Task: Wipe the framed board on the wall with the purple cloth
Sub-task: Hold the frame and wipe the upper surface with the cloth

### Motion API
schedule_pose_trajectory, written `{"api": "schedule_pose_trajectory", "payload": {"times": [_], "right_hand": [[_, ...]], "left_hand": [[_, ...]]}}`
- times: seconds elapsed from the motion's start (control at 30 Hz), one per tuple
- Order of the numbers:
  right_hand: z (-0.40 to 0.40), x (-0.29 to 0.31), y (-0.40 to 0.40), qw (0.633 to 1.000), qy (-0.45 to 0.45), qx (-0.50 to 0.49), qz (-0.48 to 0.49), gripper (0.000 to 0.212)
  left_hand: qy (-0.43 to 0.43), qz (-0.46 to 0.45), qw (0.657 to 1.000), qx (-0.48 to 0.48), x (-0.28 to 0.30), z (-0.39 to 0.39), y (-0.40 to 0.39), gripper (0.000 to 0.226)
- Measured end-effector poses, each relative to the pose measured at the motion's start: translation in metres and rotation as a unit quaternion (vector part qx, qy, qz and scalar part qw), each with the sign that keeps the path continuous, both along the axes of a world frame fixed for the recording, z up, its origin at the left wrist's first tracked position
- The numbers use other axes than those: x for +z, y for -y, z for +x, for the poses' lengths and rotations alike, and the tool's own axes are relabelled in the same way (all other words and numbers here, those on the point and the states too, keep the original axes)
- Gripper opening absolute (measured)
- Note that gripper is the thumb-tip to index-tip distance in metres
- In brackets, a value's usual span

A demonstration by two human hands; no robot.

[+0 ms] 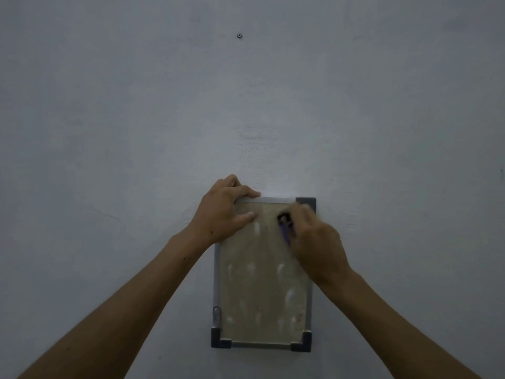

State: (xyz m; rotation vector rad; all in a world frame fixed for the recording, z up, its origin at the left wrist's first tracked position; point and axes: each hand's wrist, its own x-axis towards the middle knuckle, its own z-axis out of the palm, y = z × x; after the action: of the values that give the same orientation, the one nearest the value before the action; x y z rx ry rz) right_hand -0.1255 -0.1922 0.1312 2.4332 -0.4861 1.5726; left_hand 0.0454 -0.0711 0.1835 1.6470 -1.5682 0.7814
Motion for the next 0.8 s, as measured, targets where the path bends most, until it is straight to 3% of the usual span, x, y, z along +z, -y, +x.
{"api": "schedule_pose_trajectory", "payload": {"times": [0.07,0.17,0.3,0.4,0.53,0.63,0.73,0.8], "right_hand": [[0.0,-0.003,-0.001,0.998,-0.042,-0.015,-0.037,0.021],[-0.004,0.012,0.007,0.998,0.055,-0.005,0.025,0.013],[0.003,0.013,-0.002,0.999,-0.031,-0.006,-0.022,0.016],[0.002,0.021,0.003,0.999,0.048,0.005,0.024,0.013],[0.002,0.017,-0.003,0.998,-0.034,-0.014,-0.051,0.023],[-0.001,0.019,0.003,0.999,0.044,-0.012,0.03,0.017],[0.002,0.014,-0.002,0.999,-0.026,-0.019,0.007,0.021],[0.0,0.015,0.001,1.0,0.005,-0.013,0.028,0.019]], "left_hand": [[0.001,0.006,1.0,0.0,0.0,-0.001,-0.001,0.041],[0.0,0.006,1.0,0.003,0.001,-0.001,-0.001,0.043],[0.007,0.012,1.0,0.01,0.001,-0.002,-0.001,0.045],[0.007,0.015,1.0,0.012,0.001,-0.002,-0.001,0.048],[0.012,0.016,1.0,0.014,0.001,-0.003,-0.002,0.049],[0.012,0.013,1.0,0.021,0.0,-0.002,-0.001,0.051],[0.012,0.013,1.0,0.02,-0.001,-0.003,0.0,0.052],[0.013,0.015,1.0,0.022,-0.001,-0.003,0.0,0.052]]}}
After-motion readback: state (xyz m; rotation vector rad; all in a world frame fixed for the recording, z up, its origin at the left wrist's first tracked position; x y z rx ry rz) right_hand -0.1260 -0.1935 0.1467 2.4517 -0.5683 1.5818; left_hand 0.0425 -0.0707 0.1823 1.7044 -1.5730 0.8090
